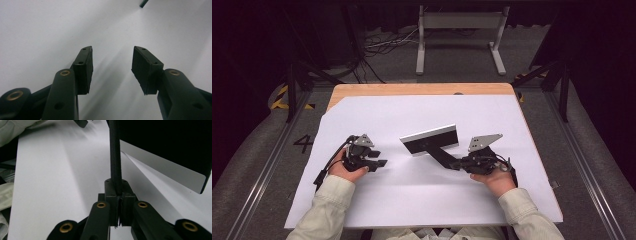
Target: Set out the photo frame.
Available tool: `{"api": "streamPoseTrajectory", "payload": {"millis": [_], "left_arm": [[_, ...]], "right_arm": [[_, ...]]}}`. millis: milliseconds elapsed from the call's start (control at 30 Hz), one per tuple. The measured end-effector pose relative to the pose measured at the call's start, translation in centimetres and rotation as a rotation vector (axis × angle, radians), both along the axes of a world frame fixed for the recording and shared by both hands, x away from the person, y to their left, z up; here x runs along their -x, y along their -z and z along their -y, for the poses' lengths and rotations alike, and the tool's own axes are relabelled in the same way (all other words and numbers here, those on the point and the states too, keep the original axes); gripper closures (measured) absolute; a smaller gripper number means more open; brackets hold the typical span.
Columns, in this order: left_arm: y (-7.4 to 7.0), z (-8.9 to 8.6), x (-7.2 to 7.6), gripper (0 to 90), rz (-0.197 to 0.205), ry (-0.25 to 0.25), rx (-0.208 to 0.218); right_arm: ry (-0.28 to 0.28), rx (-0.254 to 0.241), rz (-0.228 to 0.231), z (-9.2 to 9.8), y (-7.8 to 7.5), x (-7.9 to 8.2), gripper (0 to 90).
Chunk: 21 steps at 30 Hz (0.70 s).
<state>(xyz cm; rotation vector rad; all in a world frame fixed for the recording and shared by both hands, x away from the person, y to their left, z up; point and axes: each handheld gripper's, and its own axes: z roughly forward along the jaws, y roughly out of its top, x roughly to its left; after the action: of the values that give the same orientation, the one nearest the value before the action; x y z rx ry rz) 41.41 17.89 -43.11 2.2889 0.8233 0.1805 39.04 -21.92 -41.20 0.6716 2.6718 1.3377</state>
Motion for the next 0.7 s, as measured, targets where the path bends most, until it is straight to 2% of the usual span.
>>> {"api": "streamPoseTrajectory", "payload": {"millis": [233, 267, 433, 700], "left_arm": [[-0.02, 0.06, 0.02, 51.7, 0.004, -0.001, 0.002], [-0.01, 0.1, 0.02, 51.5, 0.002, 0.001, 0.006], [-0.01, 0.21, 0.04, 51.2, 0.001, 0.0, 0.008], [0.0, 0.32, 0.01, 50.8, 0.0, 0.002, 0.012]], "right_arm": [[-0.009, 0.051, 0.016, -0.12, 0.27, 0.25, 87.0], [-0.01, 0.075, 0.017, -0.2, 0.36, 0.36, 86.9], [-0.014, 0.122, 0.025, -0.34, 0.63, 0.53, 86.6], [-0.022, 0.147, 0.039, -0.51, 0.71, 0.71, 86.5]]}}
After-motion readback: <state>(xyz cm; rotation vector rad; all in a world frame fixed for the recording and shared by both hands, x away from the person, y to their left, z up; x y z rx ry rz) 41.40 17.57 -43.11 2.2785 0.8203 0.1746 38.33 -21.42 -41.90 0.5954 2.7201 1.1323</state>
